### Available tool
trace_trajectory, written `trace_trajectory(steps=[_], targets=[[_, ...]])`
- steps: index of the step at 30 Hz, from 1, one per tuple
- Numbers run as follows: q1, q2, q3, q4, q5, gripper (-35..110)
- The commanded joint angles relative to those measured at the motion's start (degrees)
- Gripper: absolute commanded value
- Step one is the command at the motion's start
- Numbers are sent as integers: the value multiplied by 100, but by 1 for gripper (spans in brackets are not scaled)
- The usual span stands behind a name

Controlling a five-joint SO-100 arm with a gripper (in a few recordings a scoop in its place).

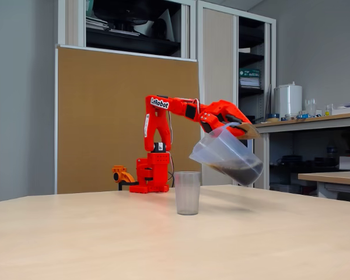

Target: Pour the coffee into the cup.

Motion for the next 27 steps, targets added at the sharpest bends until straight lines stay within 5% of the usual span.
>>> trace_trajectory(steps=[1, 27], targets=[[0, 114, -396, -70, 220, 0], [141, 202, -264, -483, 1547, 0]])
